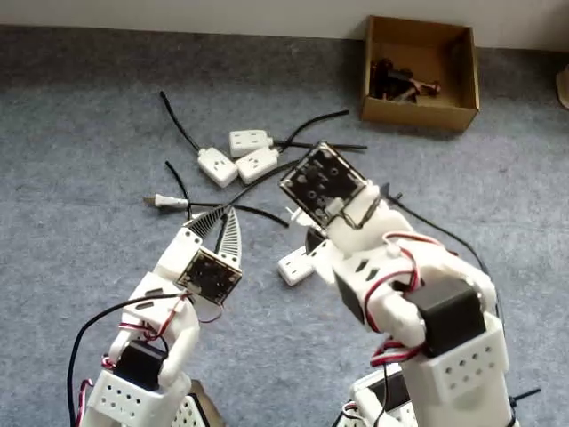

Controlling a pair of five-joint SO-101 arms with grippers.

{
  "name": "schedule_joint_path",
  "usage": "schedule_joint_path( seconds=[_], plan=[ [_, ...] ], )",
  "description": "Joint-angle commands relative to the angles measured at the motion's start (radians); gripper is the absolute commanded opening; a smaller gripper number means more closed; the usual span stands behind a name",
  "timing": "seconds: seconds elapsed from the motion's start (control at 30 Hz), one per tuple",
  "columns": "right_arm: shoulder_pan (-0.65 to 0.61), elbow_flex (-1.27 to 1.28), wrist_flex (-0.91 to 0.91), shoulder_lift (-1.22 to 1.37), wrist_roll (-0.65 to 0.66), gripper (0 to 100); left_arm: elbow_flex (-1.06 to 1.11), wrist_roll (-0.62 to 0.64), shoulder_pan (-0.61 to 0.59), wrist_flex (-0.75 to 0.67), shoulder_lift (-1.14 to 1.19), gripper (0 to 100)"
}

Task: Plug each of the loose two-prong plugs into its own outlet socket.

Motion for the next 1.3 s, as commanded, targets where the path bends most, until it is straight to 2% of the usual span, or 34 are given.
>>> schedule_joint_path(
  seconds=[0.0, 0.4, 0.63, 0.8, 0.9, 1.03, 1.17, 1.27],
  plan=[
    [0.012, -0.125, 0.044, 0.099, 0.1, 0.6, 0.021, 0.005, -0.061, 0.003, -0.01, 1],
    [0.012, -0.143, 0.099, 0.355, 0.525, 0.6, 0.019, 0.005, -0.263, 0.095, -0.012, 1],
    [0.012, -0.145, 0.099, 0.476, 0.615, 0.6, 0.019, 0.003, -0.173, 0.169, -0.012, 1],
    [0.03, -0.153, 0.099, 0.581, 0.68, 0.6, 0.019, 0.003, -0.159, 0.18, -0.012, 1],
    [0.058, -0.234, 0.116, 0.654, 0.698, 0.6, 0.019, 0.002, -0.159, 0.18, -0.012, 1],
    [0.067, -0.423, 0.24, 0.791, 0.744, 0.6, 0.019, 0.002, -0.159, 0.178, -0.012, 1],
    [0.068, -0.59, 0.243, 0.912, 0.749, 0.6, 0.019, 0.002, -0.166, 0.178, -0.012, 1],
    [0.054, -0.601, 0.243, 0.975, 0.753, 0.6, 0.016, 0.002, -0.185, 0.176, -0.012, 1]
  ],
)
